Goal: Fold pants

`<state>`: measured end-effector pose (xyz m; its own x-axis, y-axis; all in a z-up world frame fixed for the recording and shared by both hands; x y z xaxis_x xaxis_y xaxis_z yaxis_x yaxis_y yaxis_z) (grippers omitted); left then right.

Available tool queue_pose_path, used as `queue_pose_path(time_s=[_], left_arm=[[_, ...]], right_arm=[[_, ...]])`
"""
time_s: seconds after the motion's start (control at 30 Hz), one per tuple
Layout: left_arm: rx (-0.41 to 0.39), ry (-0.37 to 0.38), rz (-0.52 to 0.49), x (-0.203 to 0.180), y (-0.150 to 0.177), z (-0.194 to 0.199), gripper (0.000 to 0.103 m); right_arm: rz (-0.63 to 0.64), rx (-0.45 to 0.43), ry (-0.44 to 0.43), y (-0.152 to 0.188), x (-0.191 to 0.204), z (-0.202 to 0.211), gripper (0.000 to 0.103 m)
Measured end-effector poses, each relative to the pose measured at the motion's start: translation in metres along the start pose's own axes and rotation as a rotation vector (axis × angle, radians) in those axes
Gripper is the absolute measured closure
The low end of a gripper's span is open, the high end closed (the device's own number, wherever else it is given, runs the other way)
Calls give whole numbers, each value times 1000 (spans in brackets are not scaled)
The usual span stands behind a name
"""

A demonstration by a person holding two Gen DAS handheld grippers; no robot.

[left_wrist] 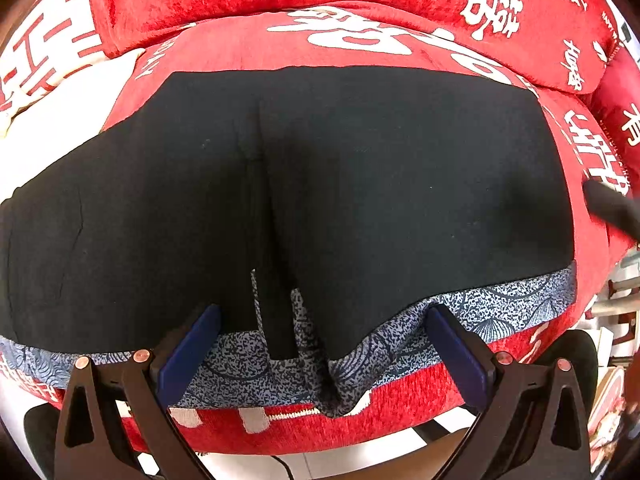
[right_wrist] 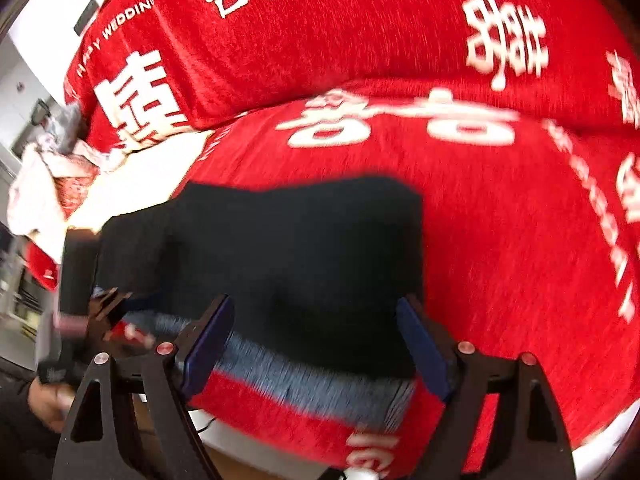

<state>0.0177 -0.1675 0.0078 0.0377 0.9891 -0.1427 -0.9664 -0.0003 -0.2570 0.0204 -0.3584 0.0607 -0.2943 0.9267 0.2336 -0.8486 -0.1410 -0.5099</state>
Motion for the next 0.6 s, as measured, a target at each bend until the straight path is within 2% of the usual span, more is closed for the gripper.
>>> queue_pose_path(time_s=[0.1,0.13,0.2,0.23,0.27,0.33,0.4,0.47,0.6], left_arm=[[-2,0,-1,0,2,-1,0],[-3,3,0,0,3,-1,0],[-2,7,4,-1,3,-1,0],[-1,9,6,0,3,-1,0],[0,10,7,-1,3,-1,0],[0,13,-3,1,3,-1,0],[-6,14,-6,1,3,-2,0],[-11,10,-7,0,3,-2,0],[-18,10,-9,0,5,-2,0]], right_arm=[[52,44,-13,-24,7,-25,17],[82,59,35,-29,10,-38,16],[128,122,185,-36,7,-68,10],[131,158,210,-37,5,-82,2],[134,163,213,-39,5,-86,0],[143,171,238,-42,11,-81,1],[179,114,253,-38,22,-59,5],[219,66,336,-27,28,-38,5],[212,51,552,12,26,-13,5]])
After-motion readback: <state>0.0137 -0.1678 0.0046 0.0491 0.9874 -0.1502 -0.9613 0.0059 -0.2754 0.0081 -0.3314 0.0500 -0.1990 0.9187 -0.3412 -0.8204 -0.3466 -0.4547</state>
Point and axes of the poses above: each gripper's, at about its wrist camera, not at the fingertips, and z roughly against the way its jaws point, x to its left, y to its underside, the point moved 3 cm from there along -z, roughly the way its jaws point, and after that the axes turned 5 degrees about z, right-handed, at the moved point
